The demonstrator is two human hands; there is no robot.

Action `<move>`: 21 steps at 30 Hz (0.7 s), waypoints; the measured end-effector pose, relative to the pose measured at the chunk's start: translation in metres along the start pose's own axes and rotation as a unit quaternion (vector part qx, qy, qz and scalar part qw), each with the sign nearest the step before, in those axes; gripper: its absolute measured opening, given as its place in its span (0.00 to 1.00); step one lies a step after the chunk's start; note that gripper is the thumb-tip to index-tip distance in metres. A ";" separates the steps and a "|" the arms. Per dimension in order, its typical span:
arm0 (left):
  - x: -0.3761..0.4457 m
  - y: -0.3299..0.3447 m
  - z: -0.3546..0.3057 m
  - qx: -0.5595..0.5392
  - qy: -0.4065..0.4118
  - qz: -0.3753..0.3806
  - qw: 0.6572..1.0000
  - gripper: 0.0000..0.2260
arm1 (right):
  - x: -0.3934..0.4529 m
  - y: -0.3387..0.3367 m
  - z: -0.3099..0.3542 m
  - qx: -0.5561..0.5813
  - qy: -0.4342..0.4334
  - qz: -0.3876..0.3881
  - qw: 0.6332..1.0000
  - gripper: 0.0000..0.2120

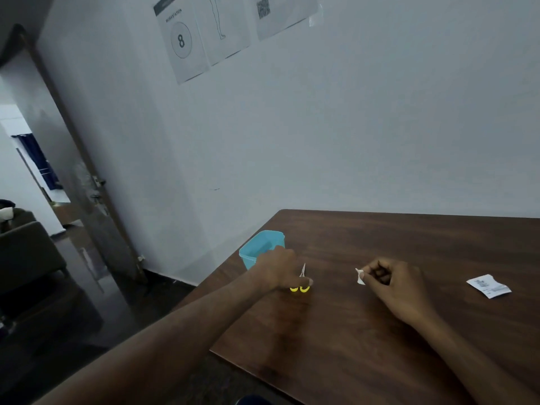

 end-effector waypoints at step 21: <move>0.042 0.024 -0.078 -0.344 0.134 -0.082 0.926 0.11 | 0.008 -0.014 -0.019 0.002 0.082 -0.060 0.995 0.07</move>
Point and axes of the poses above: each hand's wrist, its own x-axis towards the middle knuckle, its own y-axis out of the palm, z = x × y, the point moved 4 cm from there along x, towards the middle knuckle, and after that the axes turned 6 degrees about y, right-handed, at the moved point
